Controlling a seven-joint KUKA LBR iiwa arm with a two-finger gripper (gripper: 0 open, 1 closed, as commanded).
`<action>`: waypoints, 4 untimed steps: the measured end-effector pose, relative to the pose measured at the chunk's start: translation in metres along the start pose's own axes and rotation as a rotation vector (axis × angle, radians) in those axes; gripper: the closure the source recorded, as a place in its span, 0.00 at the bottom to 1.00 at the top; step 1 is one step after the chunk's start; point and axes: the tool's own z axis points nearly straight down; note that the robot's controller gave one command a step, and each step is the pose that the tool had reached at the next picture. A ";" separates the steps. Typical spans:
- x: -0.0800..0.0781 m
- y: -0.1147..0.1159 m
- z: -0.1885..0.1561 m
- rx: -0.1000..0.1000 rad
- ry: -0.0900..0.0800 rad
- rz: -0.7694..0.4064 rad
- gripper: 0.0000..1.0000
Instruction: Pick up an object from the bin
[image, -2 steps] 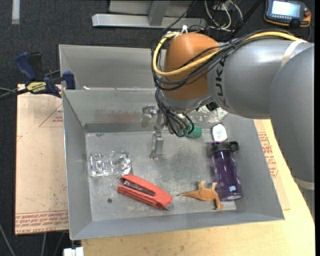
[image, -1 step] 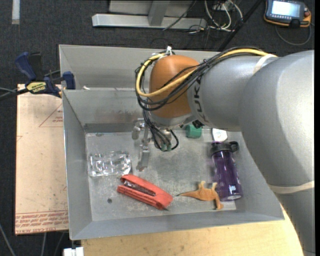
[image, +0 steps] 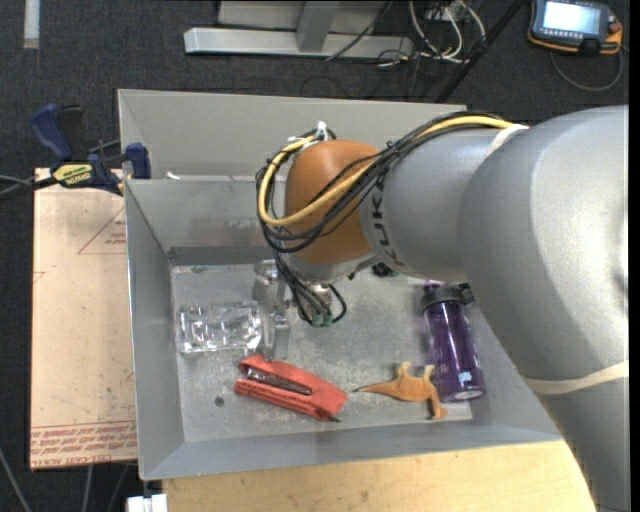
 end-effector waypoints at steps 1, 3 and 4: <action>0.036 0.011 0.002 -0.002 -0.011 0.029 0.00; 0.042 0.015 0.008 -0.005 -0.012 0.205 0.00; 0.037 0.019 0.009 -0.005 -0.011 0.282 0.00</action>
Offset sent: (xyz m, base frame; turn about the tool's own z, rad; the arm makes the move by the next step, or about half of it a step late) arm -0.0549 0.0122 -0.0094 0.0742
